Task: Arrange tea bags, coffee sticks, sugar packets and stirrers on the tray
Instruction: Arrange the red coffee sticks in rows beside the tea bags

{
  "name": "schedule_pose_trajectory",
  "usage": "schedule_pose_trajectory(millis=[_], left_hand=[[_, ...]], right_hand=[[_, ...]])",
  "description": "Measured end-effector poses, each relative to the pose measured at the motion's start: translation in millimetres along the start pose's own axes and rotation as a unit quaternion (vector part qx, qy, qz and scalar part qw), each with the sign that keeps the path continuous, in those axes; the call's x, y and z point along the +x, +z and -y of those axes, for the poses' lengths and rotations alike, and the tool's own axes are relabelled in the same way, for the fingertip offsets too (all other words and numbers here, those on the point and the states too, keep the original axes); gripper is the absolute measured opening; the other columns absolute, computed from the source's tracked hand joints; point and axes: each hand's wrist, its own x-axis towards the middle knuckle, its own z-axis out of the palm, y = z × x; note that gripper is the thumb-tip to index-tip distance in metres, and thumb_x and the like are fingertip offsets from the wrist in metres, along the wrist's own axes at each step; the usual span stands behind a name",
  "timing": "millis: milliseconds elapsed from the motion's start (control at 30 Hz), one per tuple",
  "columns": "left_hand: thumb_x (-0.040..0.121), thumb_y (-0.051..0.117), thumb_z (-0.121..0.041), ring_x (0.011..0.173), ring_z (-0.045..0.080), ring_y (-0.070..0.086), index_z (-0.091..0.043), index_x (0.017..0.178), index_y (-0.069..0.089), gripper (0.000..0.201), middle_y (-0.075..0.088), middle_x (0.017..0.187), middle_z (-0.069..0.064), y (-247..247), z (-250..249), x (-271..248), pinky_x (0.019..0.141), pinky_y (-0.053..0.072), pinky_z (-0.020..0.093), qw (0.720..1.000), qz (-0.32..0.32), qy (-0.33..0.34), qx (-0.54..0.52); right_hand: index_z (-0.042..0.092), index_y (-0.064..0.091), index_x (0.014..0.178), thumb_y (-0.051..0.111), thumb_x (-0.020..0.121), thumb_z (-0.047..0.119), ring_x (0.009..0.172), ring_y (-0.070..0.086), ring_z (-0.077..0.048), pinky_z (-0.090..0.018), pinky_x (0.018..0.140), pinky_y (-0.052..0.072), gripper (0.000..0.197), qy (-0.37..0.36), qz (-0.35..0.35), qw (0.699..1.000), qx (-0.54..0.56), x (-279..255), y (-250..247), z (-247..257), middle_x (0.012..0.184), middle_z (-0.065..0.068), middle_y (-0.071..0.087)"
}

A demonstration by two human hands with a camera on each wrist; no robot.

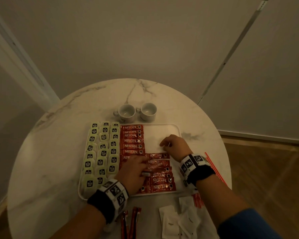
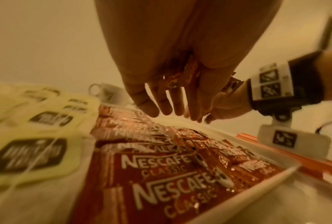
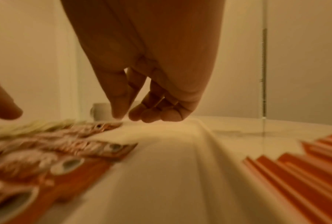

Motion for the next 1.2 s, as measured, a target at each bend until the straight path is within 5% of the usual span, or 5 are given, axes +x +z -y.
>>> schedule_pose_trajectory(millis=[133, 367, 767, 1067, 1200], left_hand=[[0.090, 0.052, -0.020, 0.136, 0.016, 0.026, -0.029, 0.139, 0.046, 0.051, 0.028, 0.154, -0.012, 2.8, -8.5, 7.8, 0.111, 0.027, 0.041, 0.994, 0.026, 0.004, 0.104], [0.089, 0.052, -0.020, 0.129, 0.019, 0.028, -0.028, 0.136, 0.051, 0.047, 0.025, 0.155, -0.015, 9.5, -16.4, 17.0, 0.105, 0.030, 0.047, 0.986, 0.080, -0.026, 0.144], [0.089, 0.051, -0.021, 0.115, 0.017, 0.039, -0.022, 0.126, 0.059, 0.037, 0.053, 0.133, -0.012, 4.7, -19.2, 15.2, 0.101, 0.036, 0.037, 0.998, 0.005, 0.005, 0.060], [0.092, 0.049, -0.015, 0.114, 0.014, 0.054, -0.016, 0.119, 0.064, 0.031, 0.059, 0.124, -0.001, 11.1, -21.1, -20.3, 0.096, 0.034, 0.016, 0.995, 0.086, 0.032, -0.023], [0.091, 0.048, -0.015, 0.119, 0.014, 0.053, -0.018, 0.123, 0.063, 0.036, 0.059, 0.127, -0.002, 14.9, -17.3, -27.2, 0.106, 0.037, 0.024, 0.991, 0.120, 0.025, -0.057]], right_hand=[[0.017, 0.074, 0.091, 0.066, 0.083, 0.013, 0.086, 0.058, -0.016, -0.021, 0.076, 0.039, 0.012, 0.012, -0.008, 0.999, -0.038, -6.3, 1.8, -10.0, 0.096, -0.003, 0.064], [0.018, 0.073, 0.090, 0.065, 0.082, 0.012, 0.092, 0.059, -0.020, -0.023, 0.079, 0.043, 0.013, 0.018, 0.021, 0.998, -0.059, -9.6, 14.4, -11.4, 0.098, -0.003, 0.060], [0.019, 0.073, 0.099, 0.066, 0.083, 0.008, 0.092, 0.050, -0.012, -0.020, 0.081, 0.038, 0.021, -0.015, 0.028, 0.999, -0.034, -5.1, 10.1, -8.7, 0.104, -0.003, 0.055], [0.027, 0.074, 0.097, 0.066, 0.086, 0.021, 0.102, 0.052, -0.019, -0.033, 0.092, 0.046, 0.015, -0.054, 0.080, 0.993, -0.074, 6.4, 17.6, 3.9, 0.101, 0.001, 0.059], [0.027, 0.074, 0.095, 0.066, 0.084, 0.017, 0.098, 0.053, -0.017, -0.033, 0.090, 0.048, 0.016, -0.050, 0.097, 0.991, -0.071, 7.1, 19.8, 4.5, 0.100, 0.002, 0.057]])
